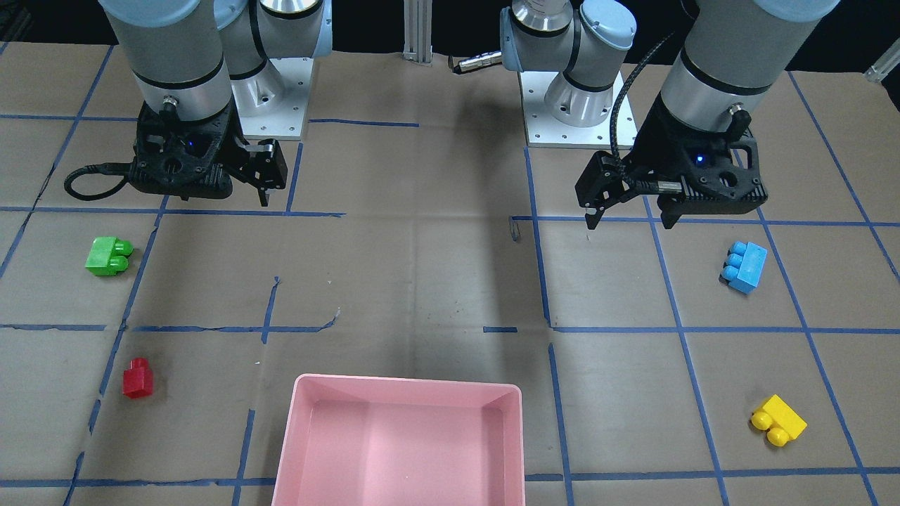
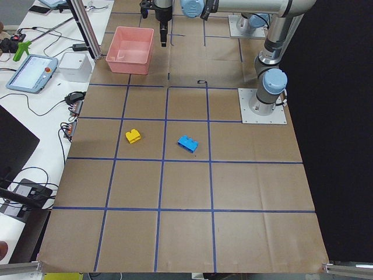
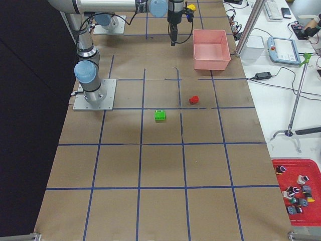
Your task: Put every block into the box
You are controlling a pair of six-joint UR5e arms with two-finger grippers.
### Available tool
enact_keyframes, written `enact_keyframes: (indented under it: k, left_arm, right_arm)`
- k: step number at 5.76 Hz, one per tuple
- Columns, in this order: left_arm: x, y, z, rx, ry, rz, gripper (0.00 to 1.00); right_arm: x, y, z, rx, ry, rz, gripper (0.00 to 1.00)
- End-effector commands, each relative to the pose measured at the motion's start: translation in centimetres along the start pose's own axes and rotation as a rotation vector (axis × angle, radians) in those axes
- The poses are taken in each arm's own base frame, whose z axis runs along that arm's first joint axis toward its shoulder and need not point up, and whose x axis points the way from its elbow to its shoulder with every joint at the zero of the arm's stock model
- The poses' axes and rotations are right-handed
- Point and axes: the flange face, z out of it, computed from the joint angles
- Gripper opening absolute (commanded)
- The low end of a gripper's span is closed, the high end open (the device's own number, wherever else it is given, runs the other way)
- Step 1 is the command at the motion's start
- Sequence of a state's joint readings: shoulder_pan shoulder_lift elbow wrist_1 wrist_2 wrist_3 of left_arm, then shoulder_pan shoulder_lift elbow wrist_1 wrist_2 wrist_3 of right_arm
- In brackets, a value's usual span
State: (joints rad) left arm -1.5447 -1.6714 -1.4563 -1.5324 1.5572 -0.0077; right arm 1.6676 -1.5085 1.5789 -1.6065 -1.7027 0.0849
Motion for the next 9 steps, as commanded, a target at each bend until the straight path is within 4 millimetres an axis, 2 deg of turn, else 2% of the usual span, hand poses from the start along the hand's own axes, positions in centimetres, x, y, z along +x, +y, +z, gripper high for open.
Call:
enact_keyframes:
  k: [1, 2, 3, 5, 6, 7, 8, 9]
  left_arm:
    - [-0.7, 0.0, 0.0, -0.005, -0.003, 0.005, 1.00]
    - [-5.2, -0.3, -0.1, -0.013, -0.005, 0.049, 1.00]
    - [-11.7, 0.1, 0.0, -0.024, -0.005, 0.063, 1.00]
    - [-21.9, 2.5, 1.5, -0.053, 0.006, 0.174, 1.00]
    - [-28.5, 4.5, 2.5, -0.071, 0.026, 0.163, 1.00]
    - [-32.8, 6.4, 3.3, -0.083, 0.038, 0.188, 1.00]
    - [-36.5, 8.3, 3.6, -0.087, 0.050, 0.224, 0.99]
    - [-38.0, 9.5, 5.1, -0.091, 0.079, 0.364, 1.00]
  right_arm:
    - [0.2, -0.1, 0.2, -0.003, 0.002, 0.002, 1.00]
    - [0.2, -0.1, -0.2, 0.005, -0.002, 0.000, 1.00]
    - [0.0, 0.3, -0.3, 0.001, -0.003, -0.005, 1.00]
    - [-0.1, 0.2, 0.3, -0.012, 0.003, -0.007, 1.00]
    - [-0.1, 0.3, 1.0, -0.025, 0.002, -0.004, 1.00]
    - [1.6, 0.6, 1.5, -0.029, 0.076, -0.004, 1.00]
    - [2.9, 0.8, 0.7, -0.008, 0.135, -0.109, 0.98]
    - [5.1, 1.3, -0.3, 0.000, 0.136, -0.122, 0.96]
